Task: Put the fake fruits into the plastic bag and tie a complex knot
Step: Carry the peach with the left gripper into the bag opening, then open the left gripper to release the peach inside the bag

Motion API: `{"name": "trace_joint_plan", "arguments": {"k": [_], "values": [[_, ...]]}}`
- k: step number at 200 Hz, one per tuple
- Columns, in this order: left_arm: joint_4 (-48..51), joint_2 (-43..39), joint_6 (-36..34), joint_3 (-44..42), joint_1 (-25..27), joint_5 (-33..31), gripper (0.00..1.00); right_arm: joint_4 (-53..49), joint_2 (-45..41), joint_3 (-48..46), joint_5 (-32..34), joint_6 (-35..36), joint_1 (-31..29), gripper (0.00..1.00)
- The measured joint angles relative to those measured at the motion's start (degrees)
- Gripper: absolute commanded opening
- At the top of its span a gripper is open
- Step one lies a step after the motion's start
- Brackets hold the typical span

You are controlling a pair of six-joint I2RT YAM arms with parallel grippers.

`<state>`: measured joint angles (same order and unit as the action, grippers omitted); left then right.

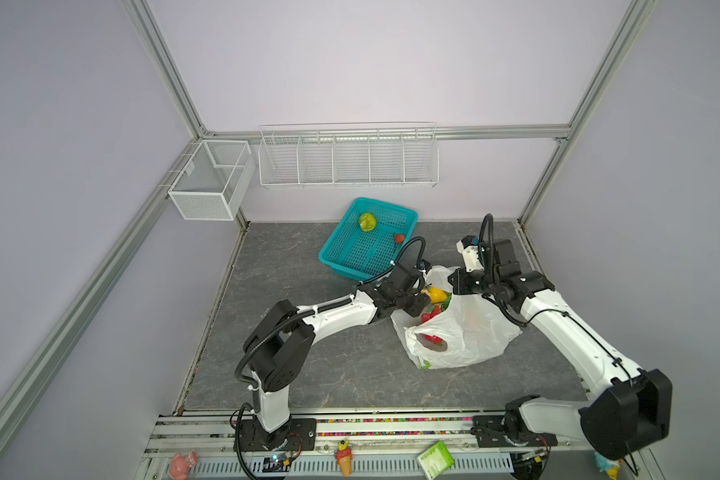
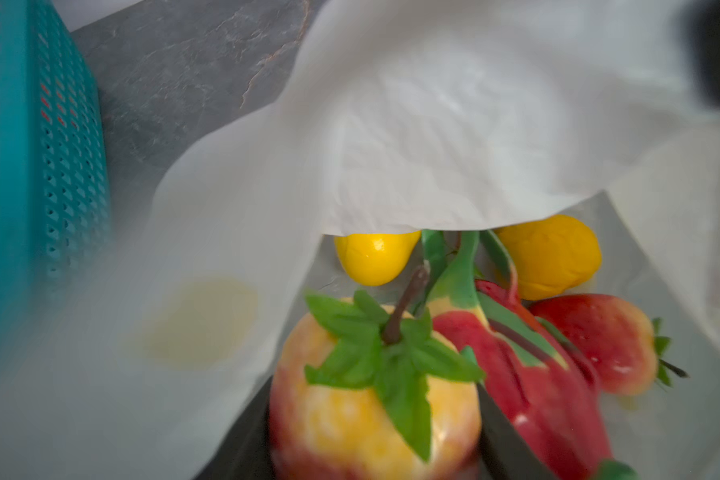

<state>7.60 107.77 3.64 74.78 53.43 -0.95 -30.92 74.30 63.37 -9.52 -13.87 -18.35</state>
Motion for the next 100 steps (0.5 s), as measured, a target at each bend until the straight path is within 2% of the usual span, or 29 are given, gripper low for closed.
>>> {"name": "trace_joint_plan", "arguments": {"k": [28, 67, 100], "values": [[-3.3, 4.3, 0.1, 1.3, 0.0, -2.9, 0.46, -0.1, 0.0, 0.0, -0.2, 0.0, 0.0, 0.07], [-5.2, 6.8, 0.6, 1.6, 0.0, -3.7, 0.67, -0.1, 0.0, 0.0, 0.1, 0.0, 0.0, 0.07], [-6.3, 6.0, 1.4, 1.4, 0.0, -3.5, 0.77, 0.0, 0.0, 0.0, 0.3, 0.0, 0.0, 0.07]]}}
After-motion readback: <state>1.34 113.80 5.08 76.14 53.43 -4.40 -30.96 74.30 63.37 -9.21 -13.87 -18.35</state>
